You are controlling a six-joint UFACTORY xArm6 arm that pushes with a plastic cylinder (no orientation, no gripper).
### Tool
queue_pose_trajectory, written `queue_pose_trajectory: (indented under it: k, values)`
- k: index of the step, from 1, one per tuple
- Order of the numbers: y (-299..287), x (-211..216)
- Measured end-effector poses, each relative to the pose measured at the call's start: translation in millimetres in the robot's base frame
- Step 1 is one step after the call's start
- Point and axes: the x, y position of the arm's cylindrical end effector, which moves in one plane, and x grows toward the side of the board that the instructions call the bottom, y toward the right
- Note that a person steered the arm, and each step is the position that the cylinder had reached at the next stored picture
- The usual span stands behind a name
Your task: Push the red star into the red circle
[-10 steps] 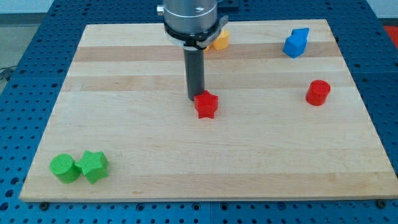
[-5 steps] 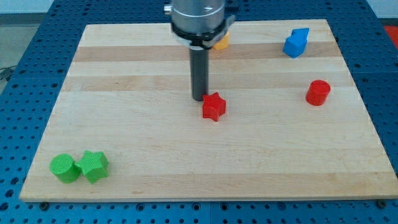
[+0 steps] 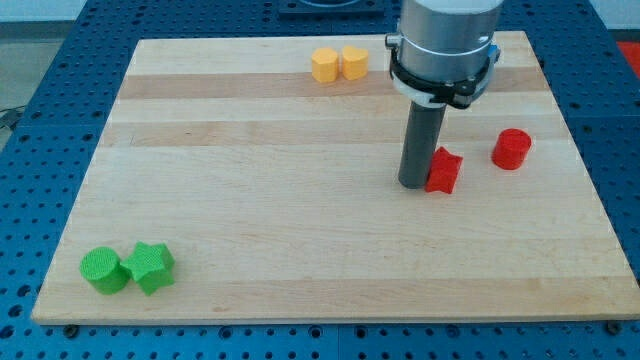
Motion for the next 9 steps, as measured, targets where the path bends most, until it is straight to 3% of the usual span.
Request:
queue_pose_trajectory:
  k: [6, 7, 9]
  values:
    - [63.7, -17.2]
    - [63.8, -12.8]
    - [0.8, -3.6]
